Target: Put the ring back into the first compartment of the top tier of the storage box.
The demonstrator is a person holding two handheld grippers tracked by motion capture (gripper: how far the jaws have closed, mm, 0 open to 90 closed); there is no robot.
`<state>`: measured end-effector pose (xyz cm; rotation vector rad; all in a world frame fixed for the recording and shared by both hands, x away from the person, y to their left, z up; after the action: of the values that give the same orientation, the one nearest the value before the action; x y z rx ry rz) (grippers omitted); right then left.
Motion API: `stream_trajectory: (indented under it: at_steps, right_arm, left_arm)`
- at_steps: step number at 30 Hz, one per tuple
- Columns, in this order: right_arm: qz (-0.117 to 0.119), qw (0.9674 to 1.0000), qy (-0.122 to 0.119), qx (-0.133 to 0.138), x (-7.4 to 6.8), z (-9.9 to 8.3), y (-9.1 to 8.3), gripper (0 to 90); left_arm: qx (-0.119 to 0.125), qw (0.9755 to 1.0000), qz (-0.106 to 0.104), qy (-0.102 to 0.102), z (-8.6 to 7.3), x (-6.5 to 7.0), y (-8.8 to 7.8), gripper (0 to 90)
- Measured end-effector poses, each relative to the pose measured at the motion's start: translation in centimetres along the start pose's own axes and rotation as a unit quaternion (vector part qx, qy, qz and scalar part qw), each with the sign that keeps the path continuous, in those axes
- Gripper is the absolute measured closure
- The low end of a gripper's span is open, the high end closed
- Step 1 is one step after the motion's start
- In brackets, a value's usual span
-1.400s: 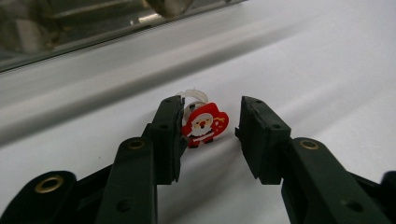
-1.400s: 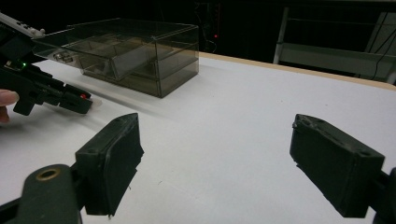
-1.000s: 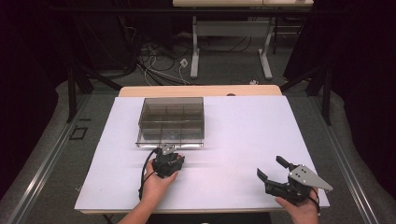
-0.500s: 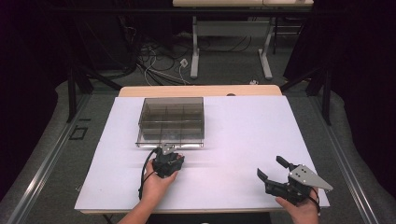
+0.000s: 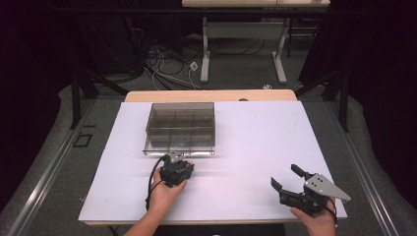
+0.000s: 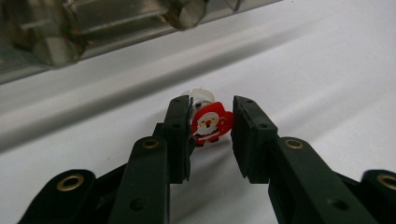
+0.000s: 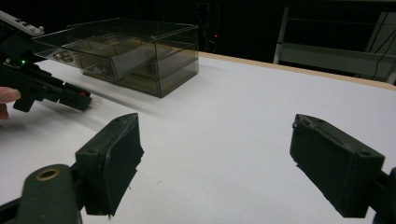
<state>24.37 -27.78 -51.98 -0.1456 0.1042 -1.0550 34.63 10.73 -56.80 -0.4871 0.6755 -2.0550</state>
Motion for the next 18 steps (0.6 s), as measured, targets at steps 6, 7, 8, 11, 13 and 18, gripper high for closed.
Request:
stream_trajectory:
  at_steps: [6, 7, 8, 11, 13, 18]
  right_arm:
    - [0.000, 1.0000, 0.000, 0.000, 0.00, 0.00, 0.01, 15.9]
    - [0.001, 1.0000, 0.000, -0.001, 0.01, 0.01, -0.01, 15.9]
    - [0.001, 1.0000, 0.000, -0.001, 0.01, 0.01, -0.01, 15.9]
    - [0.001, 1.0000, -0.002, -0.001, 0.03, 0.02, -0.05, 15.9]
    - [0.001, 1.0000, -0.001, -0.002, 0.04, 0.02, -0.06, 15.9]
    - [0.001, 1.0000, -0.003, -0.003, 0.08, 0.02, -0.09, 15.9]
  left_arm:
    - [0.003, 1.0000, -0.002, -0.003, 0.09, 0.01, -0.15, 68.4]
    - [0.003, 1.0000, -0.002, -0.004, 0.10, 0.03, -0.19, 68.4]
    - [0.003, 1.0000, -0.002, -0.004, 0.10, 0.03, -0.19, 68.4]
    - [0.004, 1.0000, -0.006, -0.005, 0.17, 0.08, -0.34, 68.4]
    - [0.005, 1.0000, -0.007, -0.004, 0.21, 0.11, -0.40, 68.4]
    - [0.008, 0.9999, -0.011, -0.001, 0.31, 0.21, -0.53, 68.5]
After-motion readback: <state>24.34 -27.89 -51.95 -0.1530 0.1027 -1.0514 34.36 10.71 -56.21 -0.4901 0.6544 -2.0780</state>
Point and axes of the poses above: each handheld gripper's, and its own axes: y roughly forward along the jaws, z roughly out of its top, x roughly to its right, the point moved 1 cm from there along y, roughly forward along the jaws, and after that the axes turned 4 degrees about x, right-handed, at the moved point
